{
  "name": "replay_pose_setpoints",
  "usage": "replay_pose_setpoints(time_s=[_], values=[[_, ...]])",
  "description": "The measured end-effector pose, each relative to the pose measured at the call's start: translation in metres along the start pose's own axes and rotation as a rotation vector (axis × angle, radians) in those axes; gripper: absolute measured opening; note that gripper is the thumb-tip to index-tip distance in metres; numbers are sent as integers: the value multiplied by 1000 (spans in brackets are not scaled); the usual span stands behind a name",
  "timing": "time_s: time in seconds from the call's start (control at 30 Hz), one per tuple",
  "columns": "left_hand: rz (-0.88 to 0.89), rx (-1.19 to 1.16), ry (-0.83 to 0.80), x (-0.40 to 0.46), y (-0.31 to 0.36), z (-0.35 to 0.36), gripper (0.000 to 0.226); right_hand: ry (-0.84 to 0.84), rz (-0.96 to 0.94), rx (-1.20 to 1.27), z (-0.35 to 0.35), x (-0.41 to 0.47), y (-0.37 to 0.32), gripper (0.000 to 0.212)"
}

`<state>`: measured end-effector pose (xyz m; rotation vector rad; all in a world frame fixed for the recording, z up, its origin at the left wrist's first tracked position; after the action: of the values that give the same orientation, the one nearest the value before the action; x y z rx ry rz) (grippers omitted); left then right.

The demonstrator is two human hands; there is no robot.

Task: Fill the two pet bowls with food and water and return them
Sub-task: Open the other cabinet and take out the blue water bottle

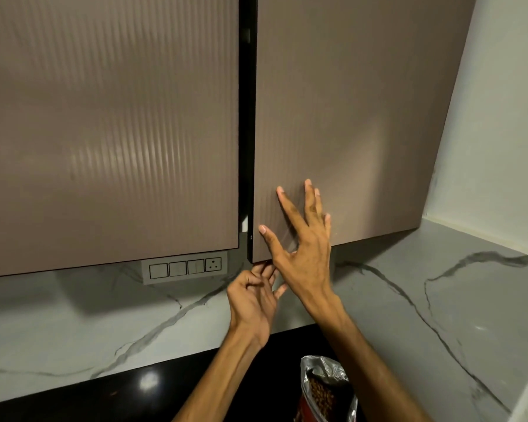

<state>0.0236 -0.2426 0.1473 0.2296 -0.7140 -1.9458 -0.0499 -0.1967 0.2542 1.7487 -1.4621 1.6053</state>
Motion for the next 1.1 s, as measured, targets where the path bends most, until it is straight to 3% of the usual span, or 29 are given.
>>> replay_pose_setpoints(time_s=[0.1,0.2,0.5,0.73,1.1], values=[[-24,-19,13,5,2,-1,44,14,0,-24,9,4,4,73],[-44,-22,11,10,3,-1,37,24,-9,-59,17,7,7,73],[-86,-51,46,28,8,-10,62,-3,-3,-165,41,17,21,73],[-104,-68,65,35,12,-15,55,-4,-4,-190,52,20,27,72],[-112,-51,83,38,16,-18,66,-16,9,-213,57,22,27,72]])
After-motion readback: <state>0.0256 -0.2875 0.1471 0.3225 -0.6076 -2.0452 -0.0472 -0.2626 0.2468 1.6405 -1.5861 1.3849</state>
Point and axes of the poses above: each hand's wrist, its own x-axis towards the middle knuckle, its own z-axis out of the palm, y = z × x, the point moved 7 cm from there along x, towards the middle knuckle, and after that the axes turned 3 degrees about -z, right-handed, at the moved point
